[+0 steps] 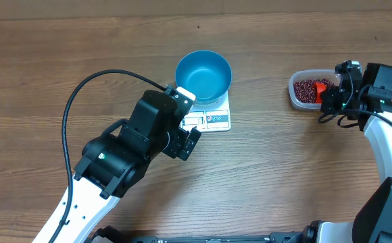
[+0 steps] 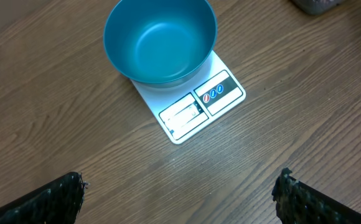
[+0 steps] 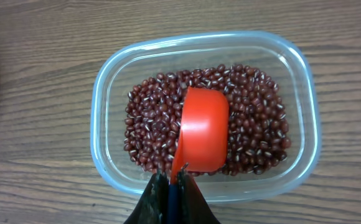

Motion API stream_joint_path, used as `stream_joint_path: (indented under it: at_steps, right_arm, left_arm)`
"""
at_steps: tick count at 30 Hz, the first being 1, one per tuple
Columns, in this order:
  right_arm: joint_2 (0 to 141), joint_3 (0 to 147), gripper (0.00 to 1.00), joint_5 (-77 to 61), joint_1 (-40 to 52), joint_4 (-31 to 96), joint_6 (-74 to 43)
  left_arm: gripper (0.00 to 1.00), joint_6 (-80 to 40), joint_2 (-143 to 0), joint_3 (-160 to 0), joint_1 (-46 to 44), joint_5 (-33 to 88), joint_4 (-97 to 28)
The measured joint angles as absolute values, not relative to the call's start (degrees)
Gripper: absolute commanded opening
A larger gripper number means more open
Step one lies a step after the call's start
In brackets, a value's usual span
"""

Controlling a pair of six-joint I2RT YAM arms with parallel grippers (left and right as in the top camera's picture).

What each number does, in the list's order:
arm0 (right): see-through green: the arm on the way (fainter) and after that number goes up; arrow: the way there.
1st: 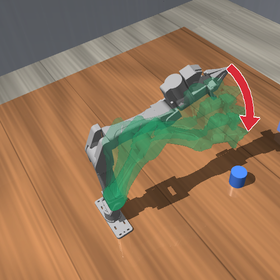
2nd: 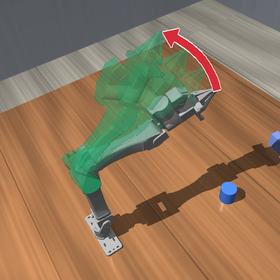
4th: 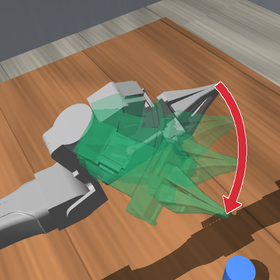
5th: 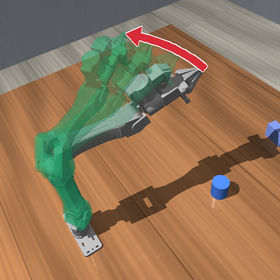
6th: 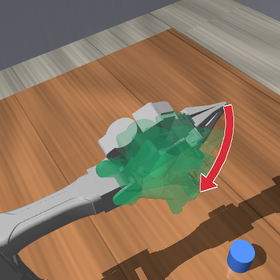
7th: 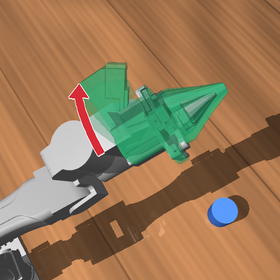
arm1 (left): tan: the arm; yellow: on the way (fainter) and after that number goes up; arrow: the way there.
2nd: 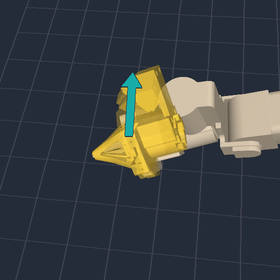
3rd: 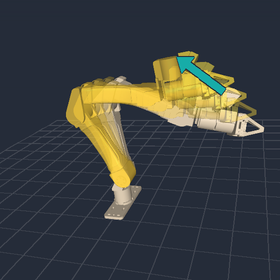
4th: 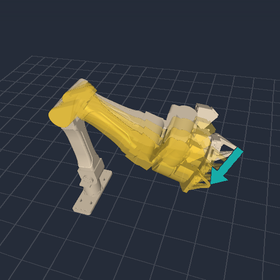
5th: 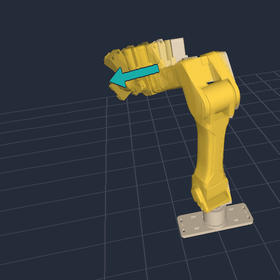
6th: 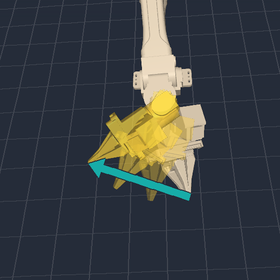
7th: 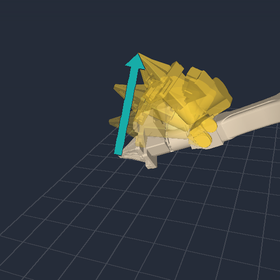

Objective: Scoop item into bowl and weigh 150g on scale
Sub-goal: 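Move the right gripper's scoop over the bean tub and lower it, then dip the scoop into the red beans and scoop them up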

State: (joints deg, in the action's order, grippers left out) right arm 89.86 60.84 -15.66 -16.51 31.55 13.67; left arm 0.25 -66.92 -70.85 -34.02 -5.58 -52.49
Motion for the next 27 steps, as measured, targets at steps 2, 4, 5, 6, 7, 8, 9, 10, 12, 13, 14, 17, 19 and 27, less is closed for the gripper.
stream_joint_path:
  at_steps: [2, 4, 5, 6, 7, 8, 9, 10, 12, 13, 14, 17, 19, 27]
  right_arm:
    - [89.9, 60.7, 0.04, -15.8, -16.5, 31.5, 13.0]
    - [90.3, 60.7, 0.04, -16.2, -16.5, 31.4, 12.2]
    - [90.6, 60.7, 0.04, -16.6, -16.5, 31.3, 12.0]
    - [91.0, 60.7, 0.04, -17.1, -16.5, 31.2, 11.8]
    - [91.4, 60.7, 0.04, -17.8, -16.5, 31.0, 11.6]
    - [91.8, 60.7, 0.04, -18.4, -16.5, 30.9, 11.6]
    - [92.3, 60.7, 0.04, -19.2, -16.5, 30.7, 11.5]
    - [93.0, 60.7, 0.04, -20.1, -16.5, 30.6, 11.3]
    - [93.8, 60.7, 0.04, -21.7, -16.5, 30.5, 11.2]
    - [94.1, 60.7, 0.04, -22.5, -16.5, 30.5, 11.1]
    - [94.3, 60.7, 0.04, -22.8, -16.5, 30.5, 11.2]
    - [94.6, 60.7, 0.04, -23.5, -16.5, 30.5, 11.1]
    - [94.7, 60.7, 0.04, -23.9, -16.5, 30.7, 11.1]
    - [95.0, 60.7, 0.04, -25.7, -18.2, 31.6, 10.9]
  left_arm:
    - [1.00, 0.3, -66.9, -70.8, -34.0, -5.6, -52.5]
    - [1.00, 0.3, -66.9, -70.8, -34.0, -5.6, -52.5]
    - [0.99, 0.3, -66.9, -70.8, -34.0, -5.6, -52.5]
    - [1.00, 0.3, -66.9, -70.8, -34.0, -5.6, -52.5]
    - [1.00, 0.3, -66.9, -70.8, -34.0, -5.6, -52.5]
    - [1.00, 0.3, -66.9, -70.8, -34.0, -5.6, -52.5]
    - [0.99, 0.3, -66.9, -70.8, -34.0, -5.6, -52.5]
    - [1.00, 0.3, -66.9, -70.8, -34.0, -5.6, -52.5]
    - [0.99, 0.3, -66.9, -70.8, -34.0, -5.6, -52.5]
    - [0.99, 0.3, -66.9, -70.8, -34.0, -5.6, -52.5]
    - [1.00, 0.3, -66.9, -70.8, -34.0, -5.6, -52.5]
    - [0.99, 0.3, -66.9, -70.8, -34.0, -5.6, -52.5]
    - [1.00, 0.3, -66.9, -70.8, -34.0, -5.6, -52.5]
    - [1.00, 0.3, -66.9, -70.8, -34.0, -5.6, -52.5]
